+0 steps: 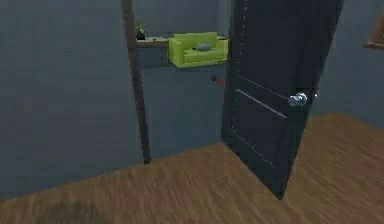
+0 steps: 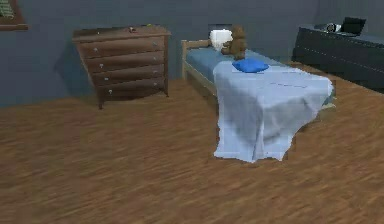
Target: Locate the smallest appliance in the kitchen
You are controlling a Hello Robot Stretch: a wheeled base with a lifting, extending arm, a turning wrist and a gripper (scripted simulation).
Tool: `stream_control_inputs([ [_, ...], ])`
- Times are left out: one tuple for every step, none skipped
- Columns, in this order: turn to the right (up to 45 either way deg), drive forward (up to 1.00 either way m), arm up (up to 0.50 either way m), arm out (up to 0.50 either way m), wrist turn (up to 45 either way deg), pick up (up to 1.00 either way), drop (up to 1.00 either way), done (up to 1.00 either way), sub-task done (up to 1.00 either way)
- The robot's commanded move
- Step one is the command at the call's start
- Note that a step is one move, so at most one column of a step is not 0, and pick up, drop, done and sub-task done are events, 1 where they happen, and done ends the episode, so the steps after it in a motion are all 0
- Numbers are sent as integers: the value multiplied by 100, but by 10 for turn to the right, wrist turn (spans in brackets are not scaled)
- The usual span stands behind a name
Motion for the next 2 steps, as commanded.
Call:
stream_control_inputs([
  [0,100,0,0,0,0,0,0,0],
  [0,80,0,0,0,0,0,0,0],
])
